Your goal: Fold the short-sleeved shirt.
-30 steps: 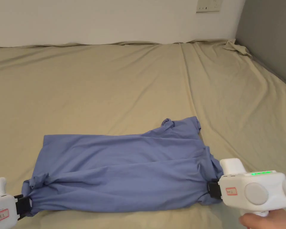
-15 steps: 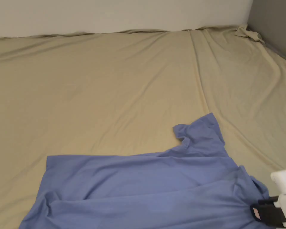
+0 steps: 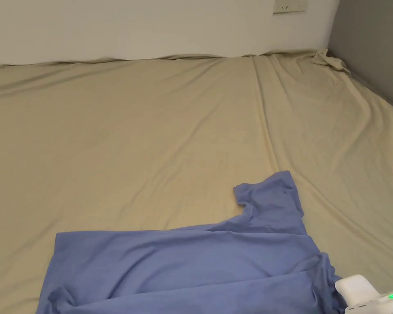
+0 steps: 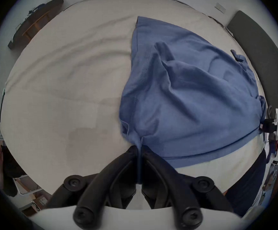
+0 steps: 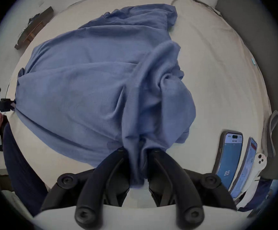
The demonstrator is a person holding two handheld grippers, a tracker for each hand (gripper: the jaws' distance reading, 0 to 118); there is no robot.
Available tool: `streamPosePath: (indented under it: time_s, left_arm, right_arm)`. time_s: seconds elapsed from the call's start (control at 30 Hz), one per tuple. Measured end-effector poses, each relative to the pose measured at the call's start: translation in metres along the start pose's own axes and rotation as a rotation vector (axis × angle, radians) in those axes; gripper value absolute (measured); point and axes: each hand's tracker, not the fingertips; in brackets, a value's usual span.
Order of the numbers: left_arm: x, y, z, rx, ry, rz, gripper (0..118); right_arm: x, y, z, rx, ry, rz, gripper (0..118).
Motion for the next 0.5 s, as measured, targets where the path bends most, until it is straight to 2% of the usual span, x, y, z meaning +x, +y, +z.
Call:
streamPosePath:
  time_s: [0.03,0.07,0.1,0.13,0.17,0.2,0.3,0.37,0.43,0.47,0.5]
  left_arm:
    - [0.004,-0.002,0.005,0.005,0.003,0.000,2]
    - [0.004,-0.001,0.013,0.027,-0.001,0.004,19]
    - [0.006,-0.001,0.025,0.125,-0.034,-0.014,69]
    - [0.005,-0.003,0.037,0.207,-0.107,-0.020,114]
    - [0.002,-0.005,0.054,0.246,-0.176,-0.007,118]
    - [0.003,-0.004,0.069,0.306,-0.238,0.045,118]
    - [0.011,0.020,0.083,0.364,-0.305,0.139,118]
    - [0.020,0.034,0.083,0.382,-0.335,0.152,118]
    - [0.039,0.049,0.079,0.353,-0.312,0.153,117]
    - [0.047,0.054,0.078,0.355,-0.282,0.144,100]
    - [0.055,0.060,0.078,0.366,-0.238,0.115,62]
  right_arm:
    - [0.000,0.001,0.003,0.004,-0.001,-0.006,23]
    - [0.000,0.003,0.011,0.015,-0.020,-0.051,35]
    - [0.001,0.002,0.024,0.062,-0.012,-0.080,64]
    - [0.004,0.002,0.040,0.105,0.010,-0.075,104]
    - [0.006,0.003,0.058,0.162,0.041,-0.104,118]
    - [0.010,0.007,0.082,0.269,0.073,-0.134,116]
    - [0.015,0.026,0.118,0.400,0.144,-0.208,118]
    - [0.011,0.040,0.123,0.484,0.133,-0.202,118]
    - [-0.003,0.058,0.121,0.480,0.102,-0.180,118]
    - [-0.010,0.064,0.118,0.480,0.085,-0.180,101]
    - [-0.016,0.067,0.115,0.520,0.067,-0.183,60]
